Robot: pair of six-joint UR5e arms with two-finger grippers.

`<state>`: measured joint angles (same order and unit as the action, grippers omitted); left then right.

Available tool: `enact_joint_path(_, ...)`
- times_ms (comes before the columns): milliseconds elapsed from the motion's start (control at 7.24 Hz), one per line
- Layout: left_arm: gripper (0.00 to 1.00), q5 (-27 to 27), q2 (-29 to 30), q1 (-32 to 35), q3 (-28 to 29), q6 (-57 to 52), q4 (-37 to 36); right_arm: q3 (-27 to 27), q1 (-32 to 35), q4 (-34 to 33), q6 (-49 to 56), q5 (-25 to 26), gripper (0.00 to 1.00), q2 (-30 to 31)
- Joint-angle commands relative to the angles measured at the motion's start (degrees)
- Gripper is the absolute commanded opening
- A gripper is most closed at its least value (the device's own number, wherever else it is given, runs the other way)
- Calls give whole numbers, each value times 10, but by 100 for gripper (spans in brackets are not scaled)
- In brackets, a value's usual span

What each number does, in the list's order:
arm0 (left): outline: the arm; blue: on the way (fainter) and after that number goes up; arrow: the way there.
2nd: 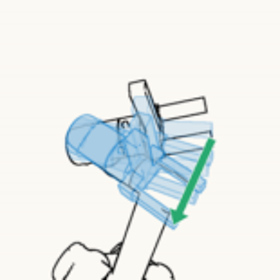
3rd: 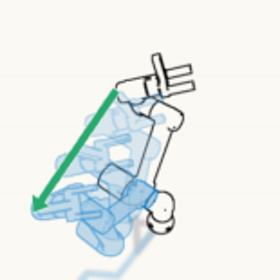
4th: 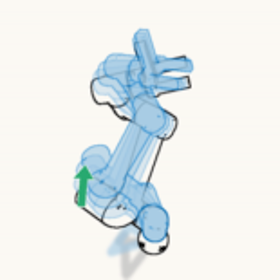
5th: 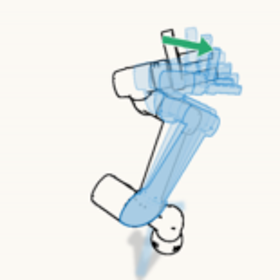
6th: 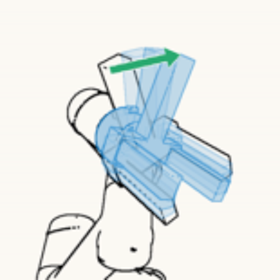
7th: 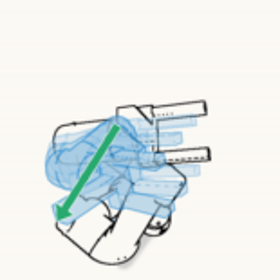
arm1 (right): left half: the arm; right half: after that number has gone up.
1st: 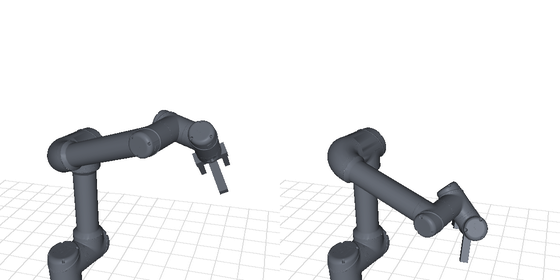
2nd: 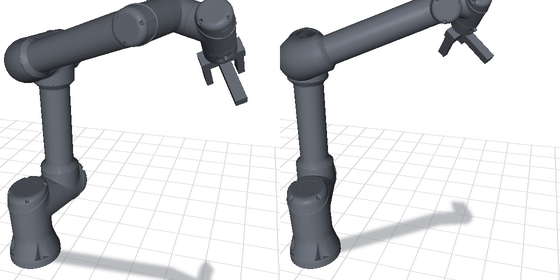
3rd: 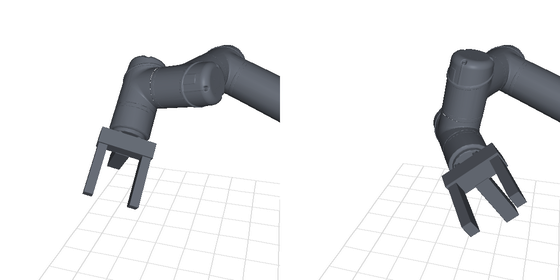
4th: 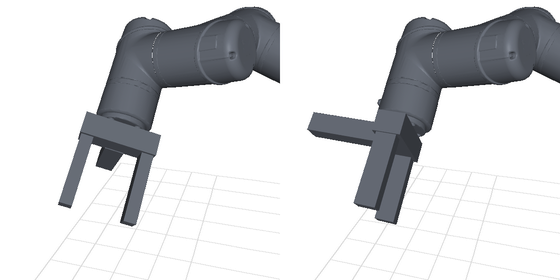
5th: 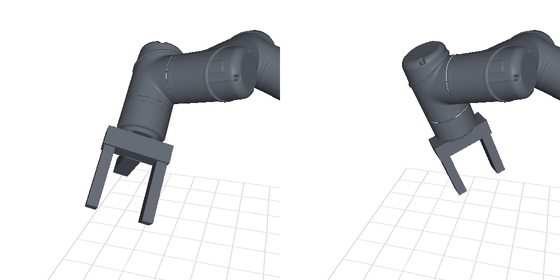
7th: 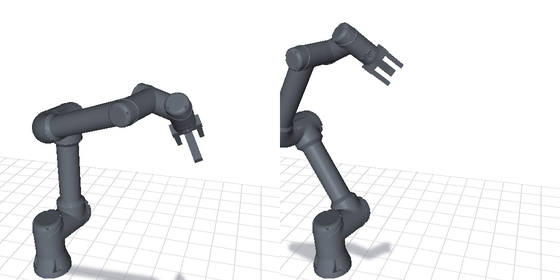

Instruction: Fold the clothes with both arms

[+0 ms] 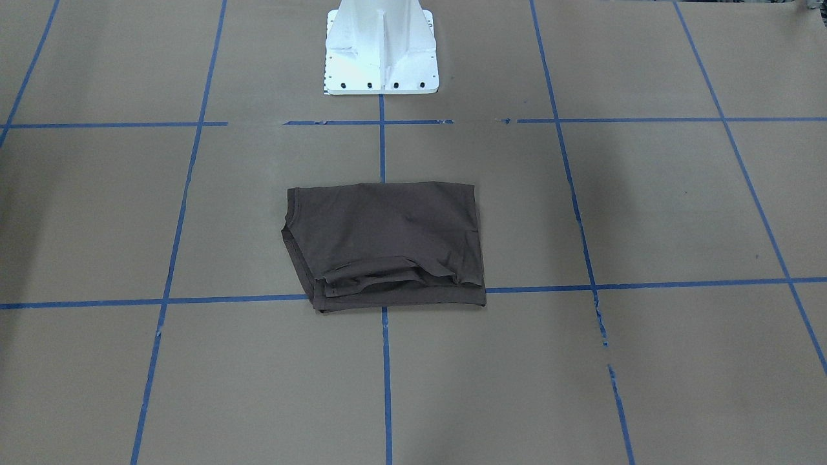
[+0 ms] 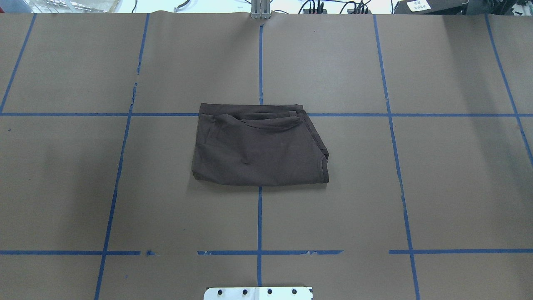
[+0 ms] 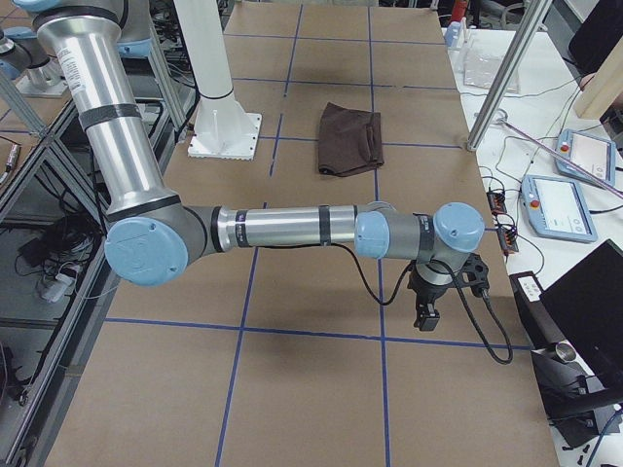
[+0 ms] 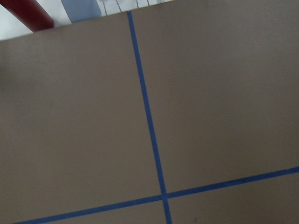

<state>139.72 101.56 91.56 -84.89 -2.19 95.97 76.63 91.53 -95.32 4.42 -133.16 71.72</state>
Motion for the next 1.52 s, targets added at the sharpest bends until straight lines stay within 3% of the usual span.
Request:
enact_joint_path(0,100,2,-51,-2,-48,-1,17,-6,0,3,-2,-3,100,8)
enact_joint_path(276,100,-47,-59,-2,-42,3,23,-10,0,5,1,-1,100,7)
enact_joint_path(553,100,-50,-59,-2,-46,3,20,-1,0,5,2,-3,100,20)
enact_joint_path(829,100,-50,-59,-6,-50,1,18,25,-1,-2,-5,0,100,12)
enact_joint_path(1105,100,-50,-59,-52,-51,2,11,61,-17,2,-6,-7,100,53)
enact_joint_path(1381,100,-50,-66,-58,-51,1,-2,106,-35,-4,-7,10,100,68)
